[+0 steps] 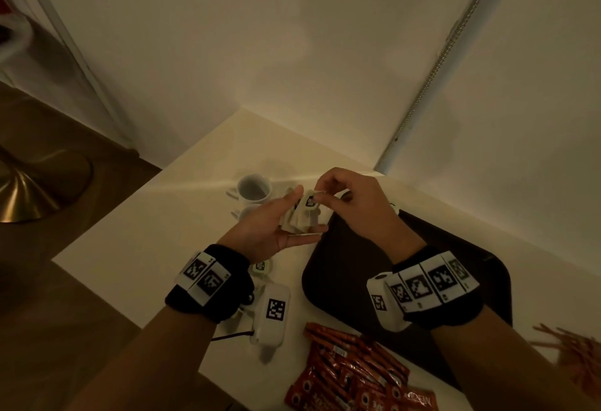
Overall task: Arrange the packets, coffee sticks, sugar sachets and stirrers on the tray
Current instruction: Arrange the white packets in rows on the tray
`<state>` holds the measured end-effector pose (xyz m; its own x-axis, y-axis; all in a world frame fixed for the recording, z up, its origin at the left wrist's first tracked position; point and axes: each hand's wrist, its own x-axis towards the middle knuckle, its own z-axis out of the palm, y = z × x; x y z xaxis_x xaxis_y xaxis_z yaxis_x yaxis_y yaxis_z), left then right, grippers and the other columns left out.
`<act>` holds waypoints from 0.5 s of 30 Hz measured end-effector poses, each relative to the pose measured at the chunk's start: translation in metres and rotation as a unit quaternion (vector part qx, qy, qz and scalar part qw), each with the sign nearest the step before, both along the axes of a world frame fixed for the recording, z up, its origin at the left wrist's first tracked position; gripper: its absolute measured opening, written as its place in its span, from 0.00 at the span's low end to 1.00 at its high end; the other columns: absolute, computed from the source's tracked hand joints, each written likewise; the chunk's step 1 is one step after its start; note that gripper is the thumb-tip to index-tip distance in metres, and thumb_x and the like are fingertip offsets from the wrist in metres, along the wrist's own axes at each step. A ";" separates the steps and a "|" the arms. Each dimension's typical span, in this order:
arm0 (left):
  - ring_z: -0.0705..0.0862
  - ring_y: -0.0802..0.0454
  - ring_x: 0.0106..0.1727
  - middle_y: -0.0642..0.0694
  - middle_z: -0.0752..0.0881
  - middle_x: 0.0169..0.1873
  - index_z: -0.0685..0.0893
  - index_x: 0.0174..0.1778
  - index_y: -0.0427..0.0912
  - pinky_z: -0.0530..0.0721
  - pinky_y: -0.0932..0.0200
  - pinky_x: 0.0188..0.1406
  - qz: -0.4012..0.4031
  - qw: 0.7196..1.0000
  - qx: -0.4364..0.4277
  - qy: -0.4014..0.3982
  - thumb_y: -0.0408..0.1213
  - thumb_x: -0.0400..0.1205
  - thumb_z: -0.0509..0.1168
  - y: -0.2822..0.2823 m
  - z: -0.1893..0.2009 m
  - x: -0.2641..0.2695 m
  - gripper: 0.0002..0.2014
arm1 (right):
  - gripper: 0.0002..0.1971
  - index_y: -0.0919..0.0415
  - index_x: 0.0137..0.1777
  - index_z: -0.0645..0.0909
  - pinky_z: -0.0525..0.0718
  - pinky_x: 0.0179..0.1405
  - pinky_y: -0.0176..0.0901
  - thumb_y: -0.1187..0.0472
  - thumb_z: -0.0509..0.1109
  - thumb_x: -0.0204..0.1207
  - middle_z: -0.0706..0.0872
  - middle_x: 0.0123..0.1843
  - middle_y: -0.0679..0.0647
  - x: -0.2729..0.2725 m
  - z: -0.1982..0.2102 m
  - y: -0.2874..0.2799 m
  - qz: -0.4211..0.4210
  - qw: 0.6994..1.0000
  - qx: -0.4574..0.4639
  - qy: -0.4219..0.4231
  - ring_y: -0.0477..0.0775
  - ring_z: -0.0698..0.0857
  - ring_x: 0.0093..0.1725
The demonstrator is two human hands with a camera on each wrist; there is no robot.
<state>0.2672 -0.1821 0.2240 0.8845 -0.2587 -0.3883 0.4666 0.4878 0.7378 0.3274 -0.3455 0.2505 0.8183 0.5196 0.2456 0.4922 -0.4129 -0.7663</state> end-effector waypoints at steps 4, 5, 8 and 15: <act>0.85 0.37 0.62 0.37 0.85 0.57 0.79 0.67 0.37 0.87 0.45 0.56 0.006 1.000 -0.030 0.000 0.56 0.74 0.62 -0.002 0.000 0.000 0.31 | 0.02 0.62 0.44 0.83 0.75 0.41 0.22 0.67 0.73 0.74 0.84 0.38 0.43 0.005 0.016 -0.004 0.028 0.999 -0.012 0.028 0.37 0.82 0.40; 0.85 0.37 0.61 0.37 0.85 0.55 0.79 0.67 0.36 0.88 0.45 0.54 0.005 0.999 -0.039 0.006 0.57 0.73 0.62 -0.003 0.001 0.001 0.33 | 0.02 0.62 0.45 0.83 0.76 0.41 0.22 0.67 0.73 0.74 0.84 0.38 0.43 0.006 0.020 -0.004 0.039 0.998 -0.026 0.033 0.37 0.82 0.40; 0.87 0.40 0.53 0.40 0.87 0.46 0.81 0.61 0.35 0.89 0.43 0.51 -0.006 0.999 -0.046 0.013 0.61 0.70 0.61 -0.006 0.005 0.002 0.35 | 0.02 0.61 0.47 0.82 0.79 0.43 0.26 0.65 0.71 0.76 0.86 0.40 0.44 0.004 0.031 -0.003 0.091 0.991 -0.076 0.058 0.37 0.84 0.42; 0.84 0.46 0.42 0.45 0.80 0.38 0.81 0.59 0.42 0.89 0.46 0.45 0.011 0.992 -0.126 0.011 0.67 0.67 0.57 -0.009 0.001 0.000 0.36 | 0.03 0.61 0.47 0.82 0.85 0.39 0.37 0.66 0.72 0.76 0.87 0.41 0.53 0.005 0.057 -0.001 0.063 0.993 -0.009 0.101 0.52 0.87 0.40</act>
<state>0.2668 -0.1914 0.2254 0.8834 -0.3306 -0.3321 0.4677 0.6665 0.5806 0.3323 -0.3460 0.3078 0.7781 0.6239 0.0725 0.3773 -0.3719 -0.8481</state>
